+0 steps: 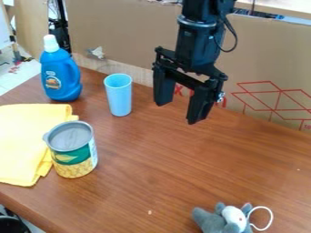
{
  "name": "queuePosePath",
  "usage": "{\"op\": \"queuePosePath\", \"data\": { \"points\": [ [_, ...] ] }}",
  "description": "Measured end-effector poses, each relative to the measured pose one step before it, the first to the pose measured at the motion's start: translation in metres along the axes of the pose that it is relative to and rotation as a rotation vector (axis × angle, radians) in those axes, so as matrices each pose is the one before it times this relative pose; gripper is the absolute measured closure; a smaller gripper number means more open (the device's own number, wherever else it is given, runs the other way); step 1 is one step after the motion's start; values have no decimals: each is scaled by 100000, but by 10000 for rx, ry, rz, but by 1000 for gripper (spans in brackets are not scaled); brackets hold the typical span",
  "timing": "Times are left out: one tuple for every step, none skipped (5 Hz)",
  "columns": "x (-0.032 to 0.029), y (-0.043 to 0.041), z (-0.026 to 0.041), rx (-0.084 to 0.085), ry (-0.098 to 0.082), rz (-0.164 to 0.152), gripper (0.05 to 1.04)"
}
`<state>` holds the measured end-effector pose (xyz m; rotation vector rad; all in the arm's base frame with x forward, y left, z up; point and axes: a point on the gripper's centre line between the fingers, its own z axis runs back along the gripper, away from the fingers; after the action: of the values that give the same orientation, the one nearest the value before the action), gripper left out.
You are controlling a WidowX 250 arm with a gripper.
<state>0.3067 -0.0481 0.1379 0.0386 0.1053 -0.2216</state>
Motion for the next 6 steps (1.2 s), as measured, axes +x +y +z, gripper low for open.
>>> {"op": "queuePosePath", "data": {
  "points": [
    [42, -8, -1043, -35, 352, -25, 82],
    [1437, 1928, 631, -605, -262, 175, 82],
    [1218, 2909, 862, -275, -287, 228, 82],
    [1633, 1574, 633, 630, -186, 246, 82],
    [1567, 2225, -572, 344, 300, 472, 82],
    [784, 1445, 55, 515, 12, 128, 82]
  ]
}}
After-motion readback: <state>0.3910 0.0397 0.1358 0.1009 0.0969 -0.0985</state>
